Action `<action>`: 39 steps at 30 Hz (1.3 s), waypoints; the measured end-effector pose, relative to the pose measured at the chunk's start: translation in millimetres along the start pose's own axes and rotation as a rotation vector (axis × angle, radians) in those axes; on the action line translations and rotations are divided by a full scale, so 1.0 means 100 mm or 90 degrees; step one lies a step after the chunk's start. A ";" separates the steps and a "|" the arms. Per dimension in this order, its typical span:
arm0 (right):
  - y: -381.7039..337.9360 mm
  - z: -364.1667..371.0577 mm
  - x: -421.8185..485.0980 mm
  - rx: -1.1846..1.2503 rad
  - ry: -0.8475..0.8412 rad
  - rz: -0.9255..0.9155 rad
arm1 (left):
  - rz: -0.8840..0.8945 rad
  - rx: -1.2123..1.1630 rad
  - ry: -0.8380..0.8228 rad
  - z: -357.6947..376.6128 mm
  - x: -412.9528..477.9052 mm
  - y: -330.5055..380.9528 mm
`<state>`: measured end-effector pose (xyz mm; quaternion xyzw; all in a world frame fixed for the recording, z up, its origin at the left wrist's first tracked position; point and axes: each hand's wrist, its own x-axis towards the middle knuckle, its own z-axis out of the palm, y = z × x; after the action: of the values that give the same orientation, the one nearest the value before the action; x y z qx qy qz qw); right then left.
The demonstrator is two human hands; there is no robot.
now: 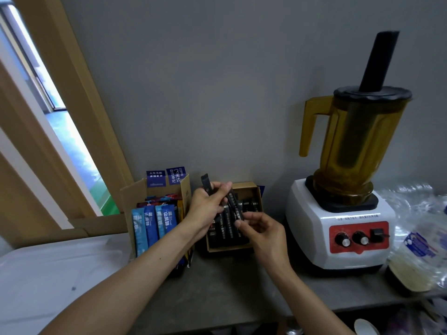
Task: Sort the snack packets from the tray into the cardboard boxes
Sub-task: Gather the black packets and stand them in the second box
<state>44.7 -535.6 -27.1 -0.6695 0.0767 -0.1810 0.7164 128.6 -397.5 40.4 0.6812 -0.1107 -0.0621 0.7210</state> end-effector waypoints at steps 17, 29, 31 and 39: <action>-0.14 0.01 0.08 0.002 -0.074 0.033 | 0.030 0.079 0.043 -0.01 -0.04 0.14; -0.09 -0.06 0.08 0.036 -0.099 0.059 | 0.021 0.126 0.005 -0.05 -0.04 0.20; -0.09 -0.06 0.08 0.035 -0.103 0.058 | 0.021 0.132 0.008 -0.05 -0.04 0.20; -0.06 -0.09 0.05 0.029 -0.100 0.059 | 0.029 0.152 0.007 -0.07 -0.03 0.18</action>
<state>45.6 -546.1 -21.7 -0.6608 0.0473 -0.0964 0.7429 126.1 -389.1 57.5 0.7597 -0.1288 -0.0280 0.6368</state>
